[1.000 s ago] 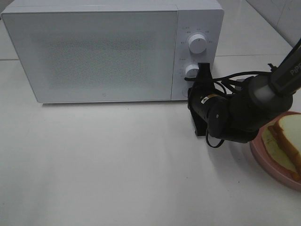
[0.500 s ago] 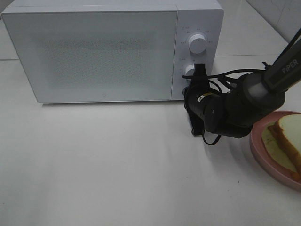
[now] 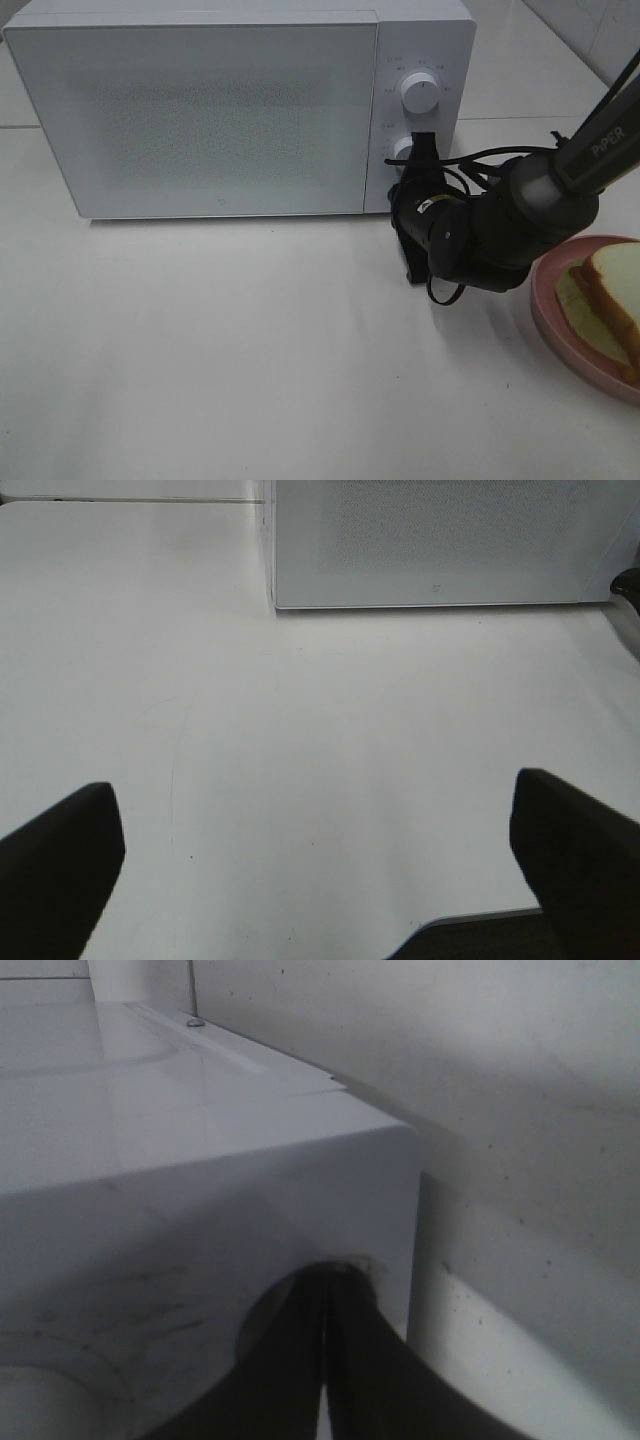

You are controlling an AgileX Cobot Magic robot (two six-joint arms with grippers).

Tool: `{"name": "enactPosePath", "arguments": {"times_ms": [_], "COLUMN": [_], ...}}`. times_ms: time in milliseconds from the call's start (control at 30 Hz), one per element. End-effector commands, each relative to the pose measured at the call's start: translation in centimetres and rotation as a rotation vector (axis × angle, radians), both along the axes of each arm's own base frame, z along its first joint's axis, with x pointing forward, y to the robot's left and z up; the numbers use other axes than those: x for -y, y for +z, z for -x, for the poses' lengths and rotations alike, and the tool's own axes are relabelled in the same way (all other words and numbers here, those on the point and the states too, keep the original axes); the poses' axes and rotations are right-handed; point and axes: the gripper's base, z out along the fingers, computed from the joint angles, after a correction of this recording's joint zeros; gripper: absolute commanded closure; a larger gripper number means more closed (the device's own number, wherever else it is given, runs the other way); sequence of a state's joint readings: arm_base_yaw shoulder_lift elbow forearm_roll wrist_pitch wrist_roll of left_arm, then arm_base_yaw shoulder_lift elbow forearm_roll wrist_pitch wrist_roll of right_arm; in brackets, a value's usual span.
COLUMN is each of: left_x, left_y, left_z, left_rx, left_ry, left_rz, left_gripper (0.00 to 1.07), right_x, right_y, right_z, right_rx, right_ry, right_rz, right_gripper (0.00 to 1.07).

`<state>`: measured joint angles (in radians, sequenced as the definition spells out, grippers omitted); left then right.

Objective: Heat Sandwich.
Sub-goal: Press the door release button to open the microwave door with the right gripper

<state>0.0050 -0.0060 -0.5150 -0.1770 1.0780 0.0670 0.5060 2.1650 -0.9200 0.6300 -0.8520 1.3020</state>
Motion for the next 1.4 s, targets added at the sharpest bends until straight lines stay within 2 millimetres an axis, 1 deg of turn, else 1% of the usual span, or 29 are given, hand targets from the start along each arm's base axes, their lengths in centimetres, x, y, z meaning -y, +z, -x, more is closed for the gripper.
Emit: {"name": "enactPosePath", "arguments": {"times_ms": [33,233,433,733,867,933,1067,1167,1400], "left_x": [0.0,0.0,0.0,0.0,0.0,0.0,0.0,0.0,0.0], "left_y": [0.0,0.0,0.0,0.0,0.0,0.0,0.0,0.0,0.0], "left_z": [0.2,0.2,0.2,0.2,0.2,0.2,0.2,0.2,0.2], "left_rx": [0.018,0.018,0.018,0.018,0.018,0.018,0.018,0.018,0.018], "left_ry": [-0.006,-0.006,-0.006,-0.006,-0.006,-0.006,-0.006,-0.006,-0.006], "left_rz": [0.01,0.01,0.01,0.01,0.01,0.01,0.01,0.01,0.01], "left_gripper": [0.09,0.09,0.09,0.09,0.09,0.09,0.09,0.09,0.09], "right_x": [0.9,1.0,0.7,0.5,0.2,0.1,0.0,-0.1,-0.1], "right_y": [4.1,5.2,5.5,5.2,4.5,4.4,4.5,4.9,4.9], "right_z": [-2.6,-3.2,-3.9,-4.0,-3.9,-3.9,-3.8,-3.8,-3.8], "right_rx": [0.323,0.388,0.411,0.378,0.289,0.281,0.279,0.267,0.248], "right_ry": [-0.102,-0.151,-0.15,-0.133,-0.101,-0.099,-0.095,-0.084,-0.073], "right_rz": [0.009,0.019,0.012,0.022,0.01,0.008,0.007,0.002,0.005], "right_gripper": [1.04,1.04,1.04,1.03,1.02,1.02,1.02,1.02,1.02]}}
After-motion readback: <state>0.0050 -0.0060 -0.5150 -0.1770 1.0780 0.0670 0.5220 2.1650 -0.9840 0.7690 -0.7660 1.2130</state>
